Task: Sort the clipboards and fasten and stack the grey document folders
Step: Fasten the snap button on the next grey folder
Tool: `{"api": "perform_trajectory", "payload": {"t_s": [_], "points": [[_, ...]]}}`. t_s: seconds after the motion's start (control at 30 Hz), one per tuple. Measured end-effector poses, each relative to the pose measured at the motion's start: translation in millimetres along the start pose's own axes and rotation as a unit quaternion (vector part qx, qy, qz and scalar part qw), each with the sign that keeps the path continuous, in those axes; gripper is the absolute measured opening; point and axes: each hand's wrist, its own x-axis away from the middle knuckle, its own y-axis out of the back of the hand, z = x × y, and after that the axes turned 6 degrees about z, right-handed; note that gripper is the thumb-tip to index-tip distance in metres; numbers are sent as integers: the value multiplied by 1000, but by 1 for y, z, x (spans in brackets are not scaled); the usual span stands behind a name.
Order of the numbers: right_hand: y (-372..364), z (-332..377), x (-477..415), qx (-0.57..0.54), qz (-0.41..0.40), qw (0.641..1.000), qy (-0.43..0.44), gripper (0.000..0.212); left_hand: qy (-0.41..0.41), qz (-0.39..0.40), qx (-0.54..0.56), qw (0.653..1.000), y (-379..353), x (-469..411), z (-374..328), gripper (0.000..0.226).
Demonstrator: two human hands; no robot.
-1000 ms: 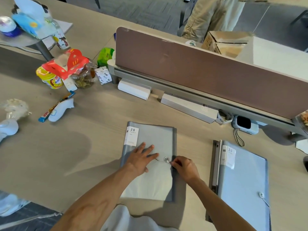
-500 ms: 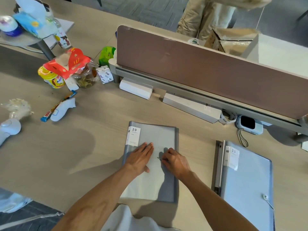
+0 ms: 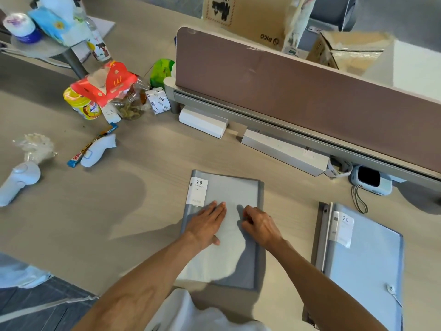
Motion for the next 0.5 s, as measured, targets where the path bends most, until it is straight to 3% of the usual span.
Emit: {"api": "perform_trajectory", "payload": {"t_s": [0.17,0.5], "points": [[10,-14,0,29,3,999,31,7,-3,-6,2,1000,-1,0,0,98],[23,-34,8,198,11,968,151,11,-1,3,-4,1000,0,-1,0,97]]}}
